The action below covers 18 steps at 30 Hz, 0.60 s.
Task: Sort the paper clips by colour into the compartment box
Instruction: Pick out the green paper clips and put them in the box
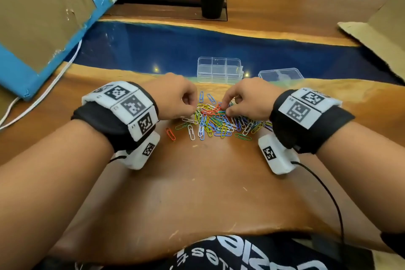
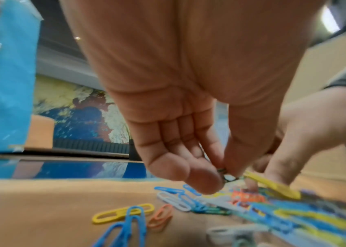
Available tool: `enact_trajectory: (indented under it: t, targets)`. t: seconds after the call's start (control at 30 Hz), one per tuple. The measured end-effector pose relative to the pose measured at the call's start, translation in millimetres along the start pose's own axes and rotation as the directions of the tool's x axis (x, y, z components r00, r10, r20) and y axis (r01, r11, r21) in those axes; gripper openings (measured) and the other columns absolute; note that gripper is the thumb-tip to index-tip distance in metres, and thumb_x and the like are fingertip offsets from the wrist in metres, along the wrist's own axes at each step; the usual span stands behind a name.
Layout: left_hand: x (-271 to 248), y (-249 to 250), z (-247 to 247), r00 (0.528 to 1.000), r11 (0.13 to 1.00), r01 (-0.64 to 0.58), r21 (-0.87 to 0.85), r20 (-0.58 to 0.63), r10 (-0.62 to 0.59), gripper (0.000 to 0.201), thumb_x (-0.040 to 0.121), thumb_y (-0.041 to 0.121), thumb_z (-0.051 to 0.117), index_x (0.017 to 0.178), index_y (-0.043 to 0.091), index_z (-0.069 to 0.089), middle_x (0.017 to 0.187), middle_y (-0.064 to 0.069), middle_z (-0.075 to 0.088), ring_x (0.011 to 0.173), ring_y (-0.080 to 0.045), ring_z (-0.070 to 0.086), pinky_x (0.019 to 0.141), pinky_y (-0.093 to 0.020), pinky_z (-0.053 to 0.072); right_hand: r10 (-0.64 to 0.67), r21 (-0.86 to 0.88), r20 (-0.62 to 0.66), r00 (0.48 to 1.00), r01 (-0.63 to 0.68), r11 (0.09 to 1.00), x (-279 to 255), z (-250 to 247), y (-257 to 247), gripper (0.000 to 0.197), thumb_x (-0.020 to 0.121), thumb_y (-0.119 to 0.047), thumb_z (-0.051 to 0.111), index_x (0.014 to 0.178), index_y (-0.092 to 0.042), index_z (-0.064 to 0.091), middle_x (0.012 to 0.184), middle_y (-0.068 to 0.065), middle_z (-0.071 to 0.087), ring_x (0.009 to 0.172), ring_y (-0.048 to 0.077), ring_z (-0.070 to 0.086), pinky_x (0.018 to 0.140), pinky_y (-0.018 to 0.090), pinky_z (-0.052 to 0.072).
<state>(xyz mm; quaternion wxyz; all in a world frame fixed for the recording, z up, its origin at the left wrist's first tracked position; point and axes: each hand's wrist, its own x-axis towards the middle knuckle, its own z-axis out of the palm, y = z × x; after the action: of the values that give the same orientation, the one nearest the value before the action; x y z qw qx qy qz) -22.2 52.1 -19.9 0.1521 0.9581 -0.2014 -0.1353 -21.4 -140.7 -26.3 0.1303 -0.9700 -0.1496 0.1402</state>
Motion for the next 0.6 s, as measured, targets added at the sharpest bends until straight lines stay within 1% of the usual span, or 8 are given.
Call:
enact_trajectory:
  t: [0.1,0.2,0.27,0.3,0.4,0.43,0.53,0.6]
  targets:
    - [-1,0,-1,1.0,0.996,-0.005,-0.084,-0.031,0.003,0.009,0.085,0.018,0.061,0.091,0.023,0.065,0.068,0.009,0.062,0.057,0.002,0.055,0.061,-0.018,0.043,-0.008,-0.038,0.033,0.999,0.009,0.999,4,2,-4,0.014,0.082,-0.027,0.07,0.095,-0.022,0.071,0.062,-0.014,0.044,0.065,0.008,0.044,0.052,0.014,0.031]
    - [-3,-2,-1,0.999,0.994,0.012,-0.109,-0.031,-0.016,0.019,0.091,0.019,0.055,0.106,0.026,0.063,0.074,0.007,0.065,0.058,0.006,0.057,0.062,-0.016,0.043,-0.002,-0.063,0.066,0.998,0.006,0.998,8,2,-7,0.009,0.081,-0.025,0.069,0.09,-0.021,0.07,0.061,-0.012,0.048,0.06,0.002,0.044,0.051,0.016,0.032]
    - [-6,-4,-2,0.999,0.995,0.04,-0.094,0.004,-0.04,0.024,0.093,0.018,0.05,0.111,0.026,0.064,0.071,0.007,0.065,0.06,-0.006,0.061,0.063,-0.023,0.049,-0.001,-0.072,0.081,0.997,0.007,0.997,9,0,-7,0.006,0.081,-0.023,0.067,0.086,-0.02,0.069,0.059,-0.011,0.049,0.058,0.001,0.045,0.051,0.016,0.033]
    - [-6,-5,-1,0.999,0.994,0.053,-0.096,0.02,-0.051,0.026,0.093,0.016,0.048,0.111,0.026,0.065,0.069,0.007,0.064,0.057,-0.007,0.06,0.061,-0.02,0.049,-0.001,-0.07,0.092,0.996,0.008,0.998,10,-1,-7,0.005,0.082,-0.022,0.067,0.085,-0.02,0.069,0.059,-0.01,0.05,0.058,0.002,0.047,0.052,0.017,0.035]
    - [-6,-9,1,0.996,0.987,0.084,-0.138,0.027,-0.081,0.025,0.091,0.01,0.048,0.102,0.024,0.066,0.069,0.006,0.066,0.046,0.007,0.054,0.05,-0.004,0.041,-0.008,-0.037,0.124,0.992,0.013,0.999,11,-5,-5,0.006,0.083,-0.027,0.067,0.084,-0.021,0.068,0.063,-0.013,0.053,0.063,0.004,0.05,0.054,0.016,0.036]
    - [-6,-10,2,0.995,0.982,0.096,-0.16,0.028,-0.093,0.025,0.089,0.009,0.048,0.099,0.023,0.066,0.067,0.006,0.066,0.049,0.004,0.057,0.056,-0.009,0.048,-0.009,-0.021,0.129,0.992,0.012,1.0,11,-6,-4,0.009,0.085,-0.029,0.066,0.086,-0.021,0.068,0.065,-0.014,0.053,0.064,0.004,0.049,0.055,0.017,0.036]
    - [-4,-13,2,0.994,0.967,0.098,-0.234,0.07,-0.083,0.024,0.087,0.009,0.049,0.089,0.027,0.064,0.059,0.007,0.065,0.065,-0.024,0.065,0.072,-0.041,0.058,0.001,-0.02,0.147,0.989,0.002,1.0,8,-7,-4,0.015,0.088,-0.032,0.062,0.092,-0.02,0.068,0.068,-0.016,0.051,0.075,0.012,0.05,0.057,0.022,0.035]
    - [-2,-13,0,0.994,0.96,0.091,-0.266,0.088,-0.07,0.023,0.087,0.007,0.05,0.09,0.025,0.064,0.057,0.005,0.066,0.065,-0.028,0.065,0.074,-0.046,0.058,0.004,-0.03,0.154,0.988,0.0,1.0,4,-8,-3,0.013,0.089,-0.034,0.059,0.091,-0.022,0.066,0.068,-0.014,0.05,0.076,0.014,0.048,0.057,0.021,0.034]
